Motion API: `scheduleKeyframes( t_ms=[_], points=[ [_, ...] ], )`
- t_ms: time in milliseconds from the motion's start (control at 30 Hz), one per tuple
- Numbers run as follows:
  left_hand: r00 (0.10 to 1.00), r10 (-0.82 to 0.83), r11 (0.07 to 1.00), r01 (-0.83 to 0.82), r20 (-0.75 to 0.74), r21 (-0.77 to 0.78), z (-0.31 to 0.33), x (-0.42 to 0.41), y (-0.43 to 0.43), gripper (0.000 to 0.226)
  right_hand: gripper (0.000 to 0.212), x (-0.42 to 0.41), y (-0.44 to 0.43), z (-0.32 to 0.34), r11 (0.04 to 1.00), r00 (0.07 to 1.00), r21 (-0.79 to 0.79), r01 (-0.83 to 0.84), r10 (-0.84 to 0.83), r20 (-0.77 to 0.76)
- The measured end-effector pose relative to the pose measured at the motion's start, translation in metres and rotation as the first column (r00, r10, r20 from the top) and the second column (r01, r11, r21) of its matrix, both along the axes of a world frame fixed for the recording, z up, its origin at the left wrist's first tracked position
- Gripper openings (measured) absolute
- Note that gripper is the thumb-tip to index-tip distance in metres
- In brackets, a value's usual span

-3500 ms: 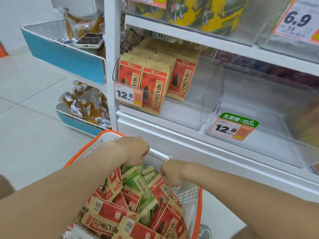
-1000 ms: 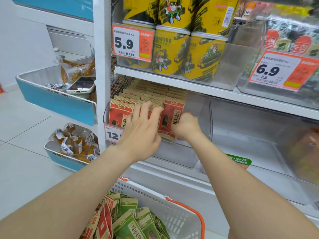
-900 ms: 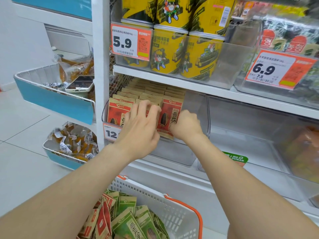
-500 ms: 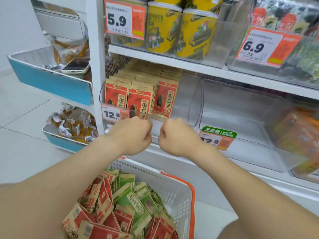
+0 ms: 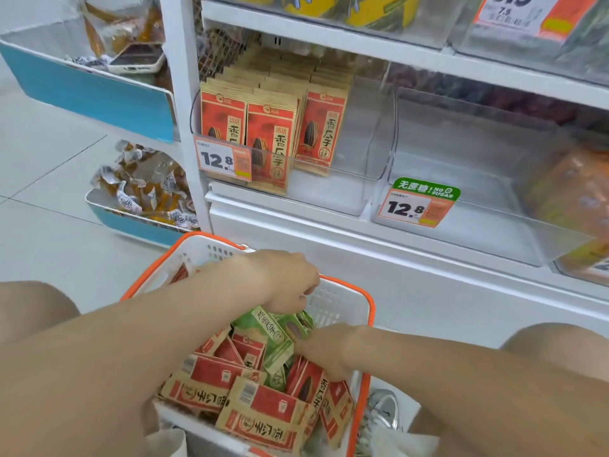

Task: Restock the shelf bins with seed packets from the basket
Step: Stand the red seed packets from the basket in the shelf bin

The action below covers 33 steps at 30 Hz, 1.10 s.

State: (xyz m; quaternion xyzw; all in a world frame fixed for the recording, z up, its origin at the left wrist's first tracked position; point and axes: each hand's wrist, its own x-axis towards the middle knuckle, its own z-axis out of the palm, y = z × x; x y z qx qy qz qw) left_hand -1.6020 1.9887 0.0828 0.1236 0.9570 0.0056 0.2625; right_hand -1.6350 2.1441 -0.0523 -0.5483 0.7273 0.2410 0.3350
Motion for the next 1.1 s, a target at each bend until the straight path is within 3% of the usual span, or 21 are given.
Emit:
scheduleKeyframes(
  t_ms=[167, 333, 467, 600, 700, 800, 933, 1100],
  points=[
    [0.999, -0.016, 1.0, 0.017, 0.027, -0.019, -0.006, 0.005, 0.005, 0.028, 0.062, 0.007, 0.003, -0.017, 0.998, 0.995, -0.013, -0.068, 0.067, -0.076],
    [0.998, -0.006, 0.998, 0.009, 0.062, -0.056, -0.007, 0.004, -0.005, 0.03, 0.013, -0.003, -0.011, -0.01, 0.995, 0.995, 0.034, -0.097, 0.097, 0.001],
    [0.996, 0.08, 0.997, -0.079, 0.027, -0.02, 0.002, -0.003, -0.019, 0.035, 0.027, -0.028, -0.033, 0.035, 0.992, 0.996, -0.101, 0.07, -0.063, 0.069],
    [0.973, 0.186, 0.983, -0.186, -0.136, 0.015, 0.008, -0.009, -0.03, 0.041, 0.02, -0.063, -0.043, 0.098, 0.908, 0.952, -0.292, 0.301, -0.266, 0.155],
    [0.945, 0.294, 0.955, -0.284, -0.141, 0.09, 0.021, -0.008, -0.032, 0.032, 0.009, -0.085, -0.041, 0.128, 0.773, 0.864, -0.391, 0.499, -0.411, 0.291],
    [0.917, 0.387, 0.909, -0.363, -0.093, 0.202, 0.029, -0.007, -0.03, 0.025, 0.007, -0.094, -0.037, 0.149, 0.633, 0.784, -0.466, 0.618, -0.456, 0.421],
    [0.817, 0.56, 0.768, -0.452, -0.135, 0.454, 0.022, -0.01, -0.03, 0.036, 0.009, -0.094, -0.031, 0.175, 0.447, 0.702, -0.542, 0.712, -0.448, 0.553],
    [0.547, 0.814, 0.473, -0.425, -0.197, 0.772, 0.022, -0.019, -0.029, 0.05, 0.009, -0.088, -0.031, 0.192, -0.074, 0.527, -0.617, 0.784, -0.446, 0.723]
  ],
)
